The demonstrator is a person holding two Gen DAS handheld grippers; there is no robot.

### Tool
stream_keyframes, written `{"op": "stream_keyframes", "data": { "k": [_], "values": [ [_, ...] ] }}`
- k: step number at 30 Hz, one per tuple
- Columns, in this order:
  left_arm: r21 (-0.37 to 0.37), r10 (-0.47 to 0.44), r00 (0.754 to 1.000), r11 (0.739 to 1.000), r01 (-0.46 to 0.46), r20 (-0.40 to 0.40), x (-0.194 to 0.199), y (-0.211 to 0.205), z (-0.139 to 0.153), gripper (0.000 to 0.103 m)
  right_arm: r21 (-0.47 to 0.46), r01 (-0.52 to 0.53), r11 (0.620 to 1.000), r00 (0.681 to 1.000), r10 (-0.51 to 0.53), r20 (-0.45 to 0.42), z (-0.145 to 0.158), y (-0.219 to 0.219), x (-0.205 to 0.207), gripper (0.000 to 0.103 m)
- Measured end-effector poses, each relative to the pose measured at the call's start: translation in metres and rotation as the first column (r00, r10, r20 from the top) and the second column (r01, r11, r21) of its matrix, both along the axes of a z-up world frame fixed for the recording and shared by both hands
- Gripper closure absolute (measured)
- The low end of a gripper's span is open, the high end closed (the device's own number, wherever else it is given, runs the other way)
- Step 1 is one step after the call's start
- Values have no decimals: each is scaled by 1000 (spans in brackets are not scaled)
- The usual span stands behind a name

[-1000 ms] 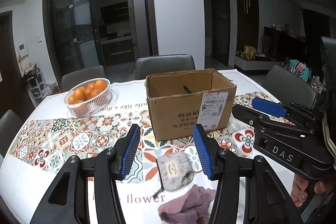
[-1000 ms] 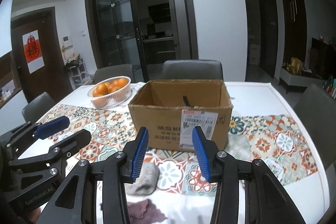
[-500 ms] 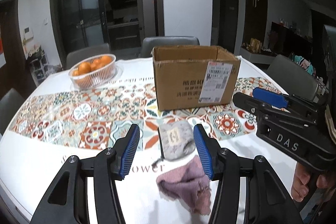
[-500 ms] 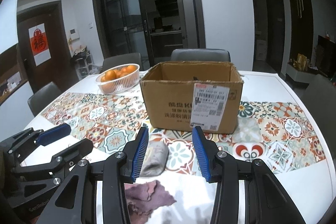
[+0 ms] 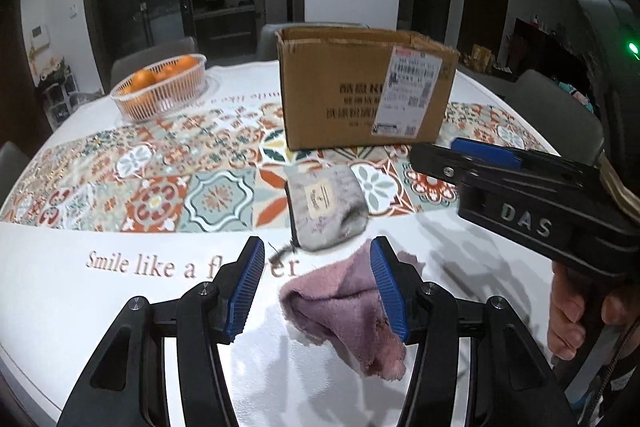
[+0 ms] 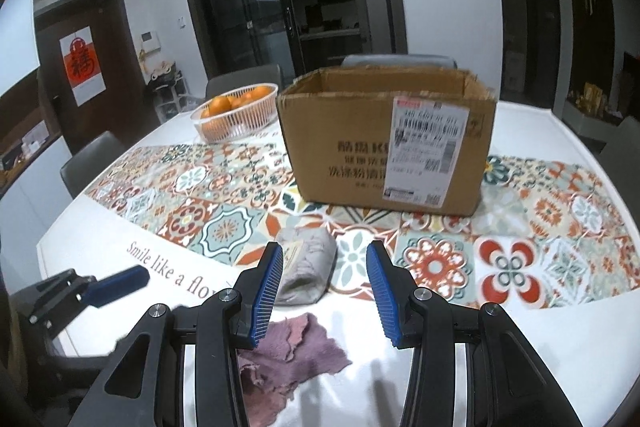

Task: Organize soft objects
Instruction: 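Move both tools back to the mauve towel and grey pouch, then grasp the mauve towel with the left tool while the right tool grasps the grey pouch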

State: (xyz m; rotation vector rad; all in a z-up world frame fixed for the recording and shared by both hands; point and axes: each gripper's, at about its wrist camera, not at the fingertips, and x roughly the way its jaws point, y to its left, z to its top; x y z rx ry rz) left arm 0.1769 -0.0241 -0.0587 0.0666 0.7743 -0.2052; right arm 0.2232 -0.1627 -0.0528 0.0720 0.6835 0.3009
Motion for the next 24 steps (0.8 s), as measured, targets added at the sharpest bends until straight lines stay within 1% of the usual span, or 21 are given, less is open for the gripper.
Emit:
{"op": "stream_keyframes", "data": {
  "k": [3,9,17,20,24],
  "values": [
    [-8,-10,1000,1000,10,-29,3,-2,-10,48,13,-15,1000,999,15,-33,-9,2,8,58],
    [-6,-12,997,1000,12,-76,8,-5,-29,46,-1,-21,1000,996,21,-90,-31,11,26,58],
    [-9,-7,991,1000,6,-133,16,-7,-51,45,-11,-46,999,987,43,-156,-53,23,46,58],
    [-12,2,989,1000,-3,-146,21,-7,-58,45,-5,-45,999,984,44,-174,-60,27,53,50],
    [-7,10,987,1000,-11,-160,25,-7,-66,45,-16,-40,999,980,36,-195,-68,32,63,49]
  ]
}}
